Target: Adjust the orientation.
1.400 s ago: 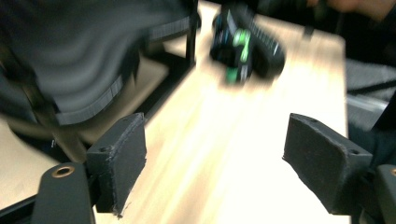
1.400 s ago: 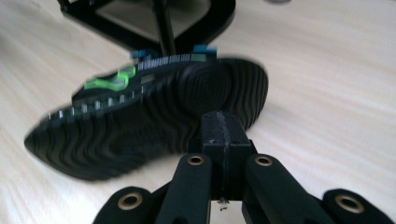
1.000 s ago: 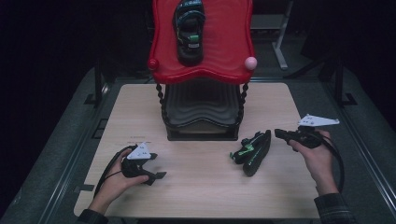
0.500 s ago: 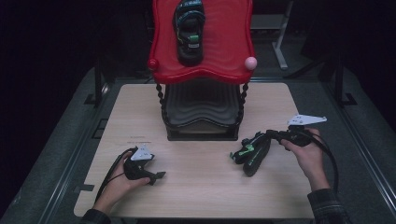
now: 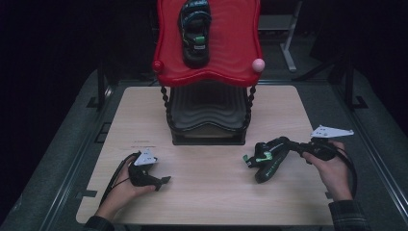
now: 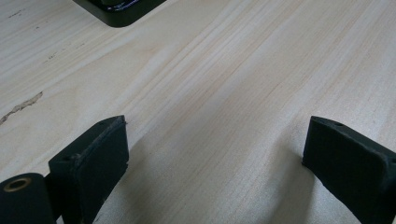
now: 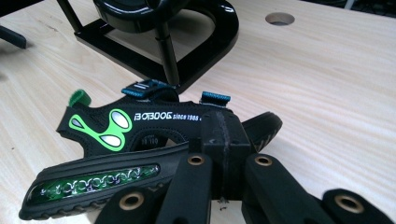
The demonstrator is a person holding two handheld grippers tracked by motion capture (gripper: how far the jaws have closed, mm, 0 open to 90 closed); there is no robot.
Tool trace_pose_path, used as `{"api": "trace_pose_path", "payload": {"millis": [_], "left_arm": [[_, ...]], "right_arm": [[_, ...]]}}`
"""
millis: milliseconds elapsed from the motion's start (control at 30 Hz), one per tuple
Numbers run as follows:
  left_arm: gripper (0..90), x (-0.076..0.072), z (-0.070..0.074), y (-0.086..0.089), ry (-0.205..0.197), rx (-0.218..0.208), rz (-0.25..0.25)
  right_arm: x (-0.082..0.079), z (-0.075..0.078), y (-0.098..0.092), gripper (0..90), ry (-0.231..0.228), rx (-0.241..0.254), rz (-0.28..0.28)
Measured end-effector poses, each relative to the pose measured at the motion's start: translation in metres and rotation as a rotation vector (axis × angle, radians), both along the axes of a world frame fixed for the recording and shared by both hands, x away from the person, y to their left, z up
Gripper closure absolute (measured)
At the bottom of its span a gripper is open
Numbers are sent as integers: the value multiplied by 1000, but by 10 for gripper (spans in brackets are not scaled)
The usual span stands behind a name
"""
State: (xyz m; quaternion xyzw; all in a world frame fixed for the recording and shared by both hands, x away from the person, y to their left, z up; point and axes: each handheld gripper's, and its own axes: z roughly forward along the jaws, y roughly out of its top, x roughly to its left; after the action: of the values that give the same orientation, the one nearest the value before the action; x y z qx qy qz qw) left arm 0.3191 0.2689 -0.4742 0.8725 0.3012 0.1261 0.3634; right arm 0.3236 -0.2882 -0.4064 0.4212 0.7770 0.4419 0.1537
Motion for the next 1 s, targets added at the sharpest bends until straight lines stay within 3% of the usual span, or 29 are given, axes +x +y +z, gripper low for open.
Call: {"api": "trace_pose_path", "payload": {"millis": [667,833,933,1000], "left_arm": [[60,0,0,0,-1,-2,1],[60,0,0,0,-1,-2,1],[60,0,0,0,-1,-2,0],[60,0,0,0,-1,-2,0]], "right_arm": [[-22,-17,-26,900,76,-46,-36],[-22,-27,-30,900,112,-93,-39],[-19,-41,-32,900,156,-97,-42],[-16,-45,-36,900,170,-46,-41]]}}
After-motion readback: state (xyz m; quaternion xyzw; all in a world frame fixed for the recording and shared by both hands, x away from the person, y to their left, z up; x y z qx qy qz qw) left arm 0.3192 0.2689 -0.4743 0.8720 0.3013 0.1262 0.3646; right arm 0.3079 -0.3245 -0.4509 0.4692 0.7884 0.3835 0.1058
